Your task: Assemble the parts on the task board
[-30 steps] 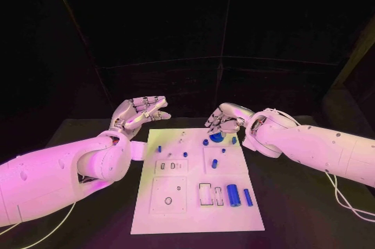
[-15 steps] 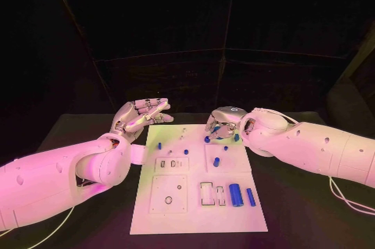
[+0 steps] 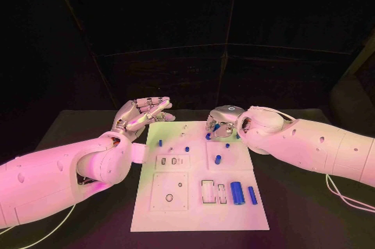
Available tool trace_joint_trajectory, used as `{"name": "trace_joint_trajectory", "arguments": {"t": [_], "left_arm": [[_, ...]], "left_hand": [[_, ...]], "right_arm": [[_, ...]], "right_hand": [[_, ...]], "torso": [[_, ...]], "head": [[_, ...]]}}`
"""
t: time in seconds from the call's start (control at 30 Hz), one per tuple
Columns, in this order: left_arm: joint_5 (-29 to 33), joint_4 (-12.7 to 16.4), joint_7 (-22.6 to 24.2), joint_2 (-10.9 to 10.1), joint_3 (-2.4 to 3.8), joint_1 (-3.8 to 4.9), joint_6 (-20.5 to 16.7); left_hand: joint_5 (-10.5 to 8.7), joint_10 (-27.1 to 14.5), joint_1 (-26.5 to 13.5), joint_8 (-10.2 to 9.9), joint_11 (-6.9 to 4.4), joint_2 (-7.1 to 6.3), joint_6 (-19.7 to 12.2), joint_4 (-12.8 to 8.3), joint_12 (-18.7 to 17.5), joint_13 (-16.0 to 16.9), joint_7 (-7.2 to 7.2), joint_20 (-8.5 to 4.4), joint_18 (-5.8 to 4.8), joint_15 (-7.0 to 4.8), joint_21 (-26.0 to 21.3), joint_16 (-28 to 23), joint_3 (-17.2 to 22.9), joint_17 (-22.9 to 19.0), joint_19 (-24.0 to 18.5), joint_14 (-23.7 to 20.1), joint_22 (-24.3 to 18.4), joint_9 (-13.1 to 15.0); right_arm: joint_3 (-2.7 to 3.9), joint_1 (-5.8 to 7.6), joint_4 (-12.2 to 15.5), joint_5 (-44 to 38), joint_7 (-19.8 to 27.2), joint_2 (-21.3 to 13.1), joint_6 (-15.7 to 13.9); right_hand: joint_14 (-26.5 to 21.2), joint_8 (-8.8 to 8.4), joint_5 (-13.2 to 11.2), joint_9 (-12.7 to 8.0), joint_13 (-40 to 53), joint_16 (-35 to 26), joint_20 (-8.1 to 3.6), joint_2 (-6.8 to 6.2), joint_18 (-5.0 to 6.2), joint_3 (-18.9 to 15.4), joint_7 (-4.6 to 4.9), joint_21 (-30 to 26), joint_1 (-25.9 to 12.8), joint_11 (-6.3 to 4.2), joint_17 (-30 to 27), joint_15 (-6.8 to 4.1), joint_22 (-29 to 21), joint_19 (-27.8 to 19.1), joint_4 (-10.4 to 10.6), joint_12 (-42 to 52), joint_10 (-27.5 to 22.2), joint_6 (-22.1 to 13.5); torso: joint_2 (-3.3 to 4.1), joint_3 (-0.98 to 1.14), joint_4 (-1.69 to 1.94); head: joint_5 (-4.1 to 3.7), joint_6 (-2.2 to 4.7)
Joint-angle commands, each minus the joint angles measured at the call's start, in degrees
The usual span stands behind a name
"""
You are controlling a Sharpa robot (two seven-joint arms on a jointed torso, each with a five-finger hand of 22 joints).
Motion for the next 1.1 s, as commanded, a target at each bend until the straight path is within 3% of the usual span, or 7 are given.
{"name": "trace_joint_trajectory", "arguments": {"t": [0.03,0.9,1.1], "left_arm": [[-0.48,0.06,0.00,-0.04,0.05,0.07,0.91],[-0.47,0.13,-0.57,-0.34,0.06,0.17,1.09],[-0.47,0.13,-0.64,-0.38,0.07,0.18,1.06]], "left_hand": [[-0.03,0.08,-0.37,-0.47,0.27,0.41,-0.07,-0.24,-0.28,-0.04,0.27,0.08,0.21,0.18,-0.43,-0.39,-0.05,0.14,0.30,-0.03,-0.08,-0.08],[-0.03,-0.05,-0.39,-0.61,0.34,0.46,-0.15,-0.42,-0.46,-0.06,0.32,0.11,0.19,0.24,-0.58,-0.56,-0.13,0.27,0.29,-0.11,-0.17,-0.08],[-0.03,-0.05,-0.39,-0.61,0.34,0.46,-0.15,-0.42,-0.46,-0.06,0.32,0.11,0.19,0.24,-0.58,-0.56,-0.13,0.27,0.29,-0.11,-0.17,-0.08]], "right_arm": [[0.05,0.17,-0.26,-1.06,-0.12,0.31,1.46],[0.01,0.15,-2.18,-1.07,1.58,2.33,6.45],[0.00,0.14,-2.33,-0.86,2.09,2.50,5.00]], "right_hand": [[0.57,-0.23,-0.30,-0.04,0.00,0.70,0.28,-0.65,-0.83,0.58,-0.01,0.67,-0.07,-0.07,0.83,0.40,0.72,0.28,-0.03,-0.05,-0.15,-0.66],[0.51,0.05,-1.22,0.12,-0.09,4.25,0.11,0.15,-1.21,5.88,-0.37,4.39,-0.23,-0.57,4.84,0.10,4.38,0.37,0.06,0.03,2.49,0.28],[0.60,0.33,-1.77,0.24,-0.03,5.17,0.02,0.58,-1.38,7.83,-0.47,5.53,-0.42,-0.80,5.92,-0.06,5.71,0.72,0.32,0.21,3.78,1.59]], "torso": [[0.10,-0.02,-0.08],[0.56,0.01,-0.02],[0.56,-0.01,-0.04]], "head": [[0.15,-0.29],[0.52,-1.35],[0.54,-1.49]]}}
